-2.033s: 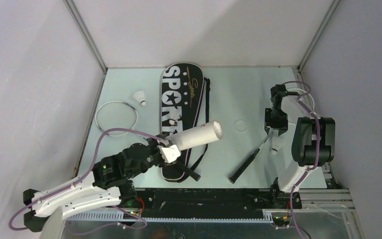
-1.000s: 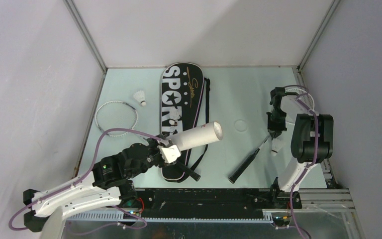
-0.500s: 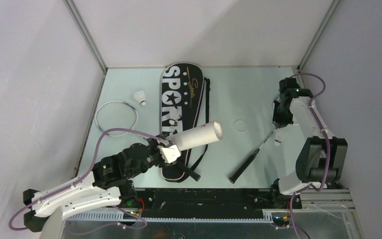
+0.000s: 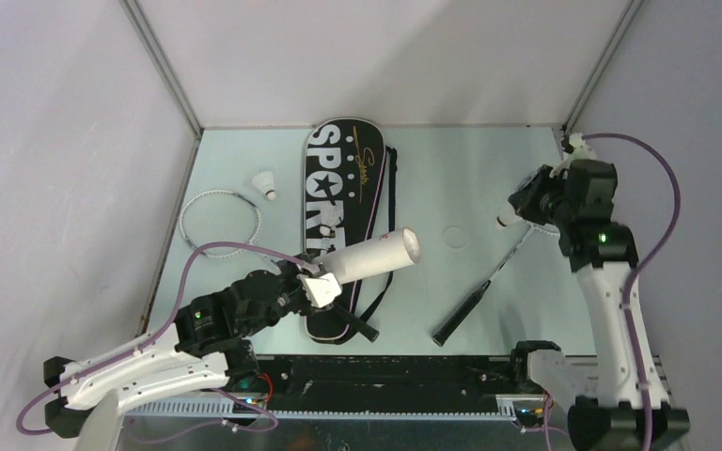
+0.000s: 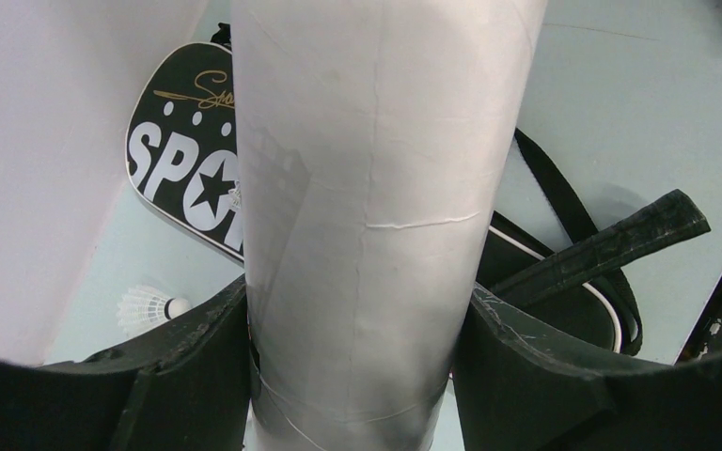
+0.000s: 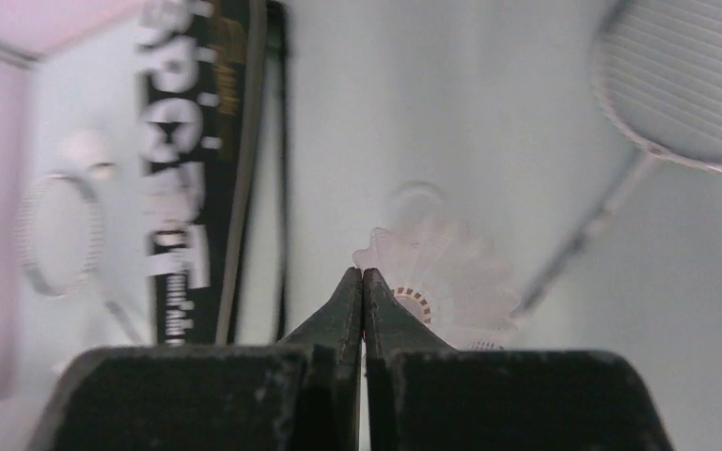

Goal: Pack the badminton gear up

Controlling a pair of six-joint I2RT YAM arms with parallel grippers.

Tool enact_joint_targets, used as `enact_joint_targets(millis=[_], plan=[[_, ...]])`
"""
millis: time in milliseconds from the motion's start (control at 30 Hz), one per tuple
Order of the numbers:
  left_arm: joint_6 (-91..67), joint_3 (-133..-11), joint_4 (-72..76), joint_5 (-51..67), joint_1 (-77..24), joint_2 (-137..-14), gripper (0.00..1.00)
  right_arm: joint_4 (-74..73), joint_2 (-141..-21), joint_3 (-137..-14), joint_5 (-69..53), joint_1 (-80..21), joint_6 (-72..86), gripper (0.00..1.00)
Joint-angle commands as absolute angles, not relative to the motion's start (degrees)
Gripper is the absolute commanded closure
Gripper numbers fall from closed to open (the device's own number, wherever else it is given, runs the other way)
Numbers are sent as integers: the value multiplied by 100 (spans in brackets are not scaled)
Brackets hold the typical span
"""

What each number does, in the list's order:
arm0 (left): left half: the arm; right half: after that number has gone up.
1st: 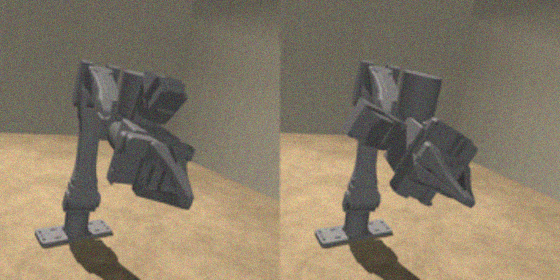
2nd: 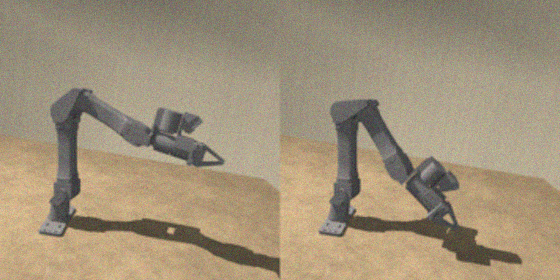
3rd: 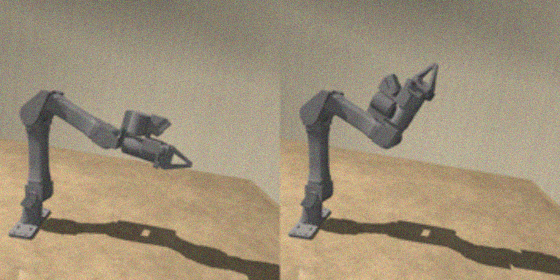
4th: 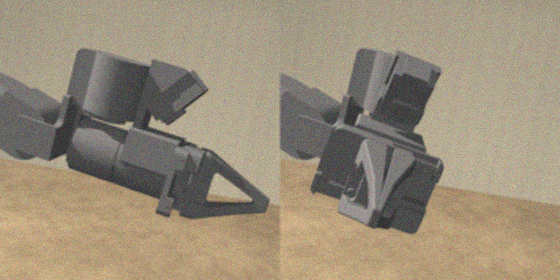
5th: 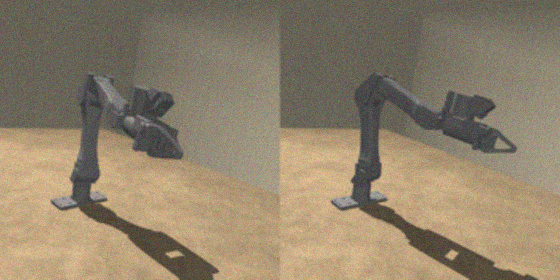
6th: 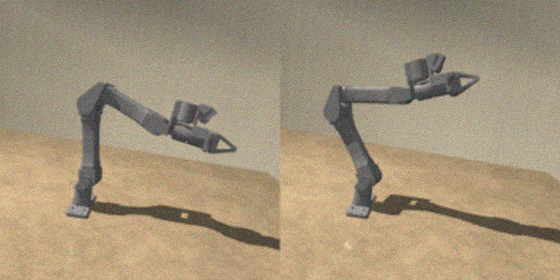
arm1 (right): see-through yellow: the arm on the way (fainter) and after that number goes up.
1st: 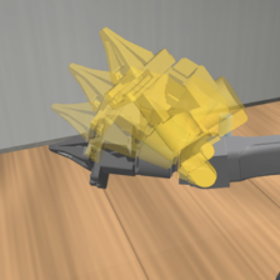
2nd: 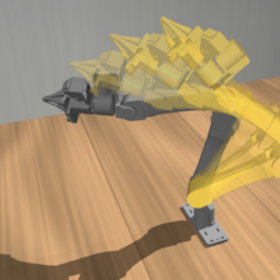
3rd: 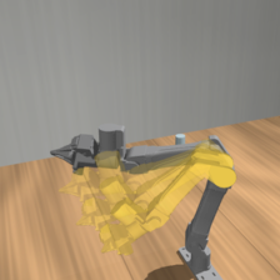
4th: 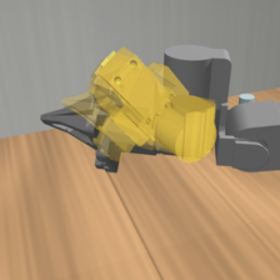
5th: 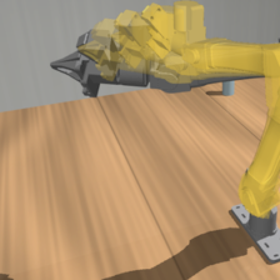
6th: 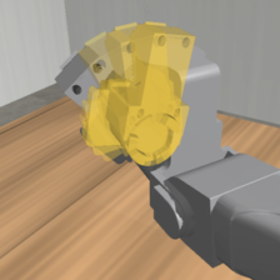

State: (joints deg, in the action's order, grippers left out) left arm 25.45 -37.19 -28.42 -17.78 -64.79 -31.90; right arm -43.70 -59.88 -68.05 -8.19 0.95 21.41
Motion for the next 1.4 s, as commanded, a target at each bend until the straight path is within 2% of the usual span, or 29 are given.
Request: enact_joint_targets(millis=[0, 200, 433, 533, 900, 1367], plan=[[2499, -3713, -2469, -1909, -6477, -3191, 56, -2222, -5028, -5922, -2154, -149, 3210, 100], [2469, -3702, -2399, -1944, -6477, -3182, 56, -620, -3995, -5032, -2568, -594, 4249, 100], [2444, -3700, -2307, -1955, -6472, -3173, 56, 716, -3183, -4302, -2212, -1622, 4923, 100], [2435, -3700, -2306, -1959, -6469, -3173, 56, 834, -3066, -4221, -1898, -2173, 5031, 100], [2413, -3700, -2263, -1944, -6472, -3137, 57, 1376, -3654, -4133, -1348, -3693, 4905, 100], [2425, -3648, -2176, -1949, -6470, -2954, 57, 1664, -4306, -3979, -1268, -4210, 5069, 100]])
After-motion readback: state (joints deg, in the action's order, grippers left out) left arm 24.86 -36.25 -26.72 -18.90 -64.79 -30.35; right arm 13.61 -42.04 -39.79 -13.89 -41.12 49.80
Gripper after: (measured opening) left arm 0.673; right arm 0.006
